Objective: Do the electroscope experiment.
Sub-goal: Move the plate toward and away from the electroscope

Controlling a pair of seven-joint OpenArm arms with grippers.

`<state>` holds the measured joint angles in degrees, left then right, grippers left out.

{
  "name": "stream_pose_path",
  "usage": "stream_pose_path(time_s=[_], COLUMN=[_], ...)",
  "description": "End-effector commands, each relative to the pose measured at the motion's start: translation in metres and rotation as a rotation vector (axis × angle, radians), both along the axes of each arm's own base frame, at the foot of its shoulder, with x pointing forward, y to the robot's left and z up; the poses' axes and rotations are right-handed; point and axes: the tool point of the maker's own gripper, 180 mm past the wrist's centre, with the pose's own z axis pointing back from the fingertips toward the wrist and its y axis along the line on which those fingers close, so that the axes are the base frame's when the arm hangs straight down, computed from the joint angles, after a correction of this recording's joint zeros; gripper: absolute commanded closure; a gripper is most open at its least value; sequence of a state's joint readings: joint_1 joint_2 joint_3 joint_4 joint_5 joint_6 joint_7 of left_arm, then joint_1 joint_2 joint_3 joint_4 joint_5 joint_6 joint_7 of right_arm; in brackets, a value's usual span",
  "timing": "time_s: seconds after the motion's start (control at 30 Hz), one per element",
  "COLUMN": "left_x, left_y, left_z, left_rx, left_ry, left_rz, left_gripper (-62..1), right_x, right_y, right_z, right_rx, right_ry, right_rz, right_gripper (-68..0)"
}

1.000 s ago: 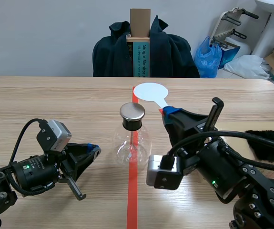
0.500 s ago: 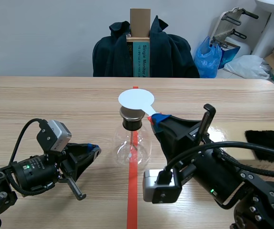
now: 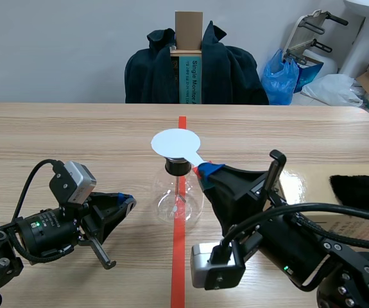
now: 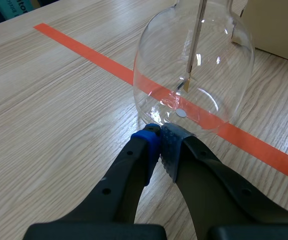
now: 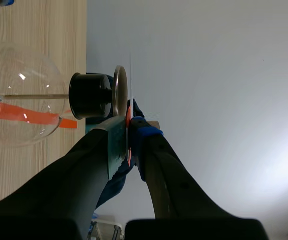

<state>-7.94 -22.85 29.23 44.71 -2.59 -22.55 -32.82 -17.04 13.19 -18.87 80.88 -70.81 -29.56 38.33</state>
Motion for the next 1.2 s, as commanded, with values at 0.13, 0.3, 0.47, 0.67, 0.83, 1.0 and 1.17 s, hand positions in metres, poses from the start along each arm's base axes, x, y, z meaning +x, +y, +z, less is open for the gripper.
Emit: stream_pose_path(time_s=[0.13, 0.3, 0.47, 0.67, 0.83, 1.0, 1.17], left_x=[0.005, 0.005, 0.005, 0.005, 0.005, 0.005, 0.005], left_y=[-0.004, -0.004, -0.004, -0.004, -0.004, -0.004, -0.004], left_z=[0.011, 0.011, 0.011, 0.011, 0.011, 0.011, 0.011], left_rx=[-0.032, -0.032, -0.032, -0.032, -0.032, -0.032, -0.032], left_ry=[-0.028, -0.028, -0.028, -0.028, -0.028, -0.028, -0.028], left_rz=[0.002, 0.002, 0.002, 0.002, 0.002, 0.002, 0.002], left_gripper=[-3.2, -3.2, -3.2, -3.2, -3.2, -3.2, -3.2], right_x=[0.004, 0.008, 0.018, 0.03, 0.038, 0.043, 0.045], right_y=[-0.002, -0.007, -0.017, -0.032, -0.045, -0.053, -0.058], right_z=[0.008, 0.012, 0.013, 0.013, 0.013, 0.013, 0.013], right_rx=[-0.003, 0.004, 0.007, 0.01, 0.013, 0.015, 0.016], right_ry=[-0.036, -0.065, -0.063, -0.058, -0.054, -0.052, -0.051], right_rz=[0.001, -0.037, -0.111, -0.218, -0.305, -0.354, -0.385], right_gripper=[-0.7, -0.7, -0.7, -0.7, -0.7, -0.7, -0.7])
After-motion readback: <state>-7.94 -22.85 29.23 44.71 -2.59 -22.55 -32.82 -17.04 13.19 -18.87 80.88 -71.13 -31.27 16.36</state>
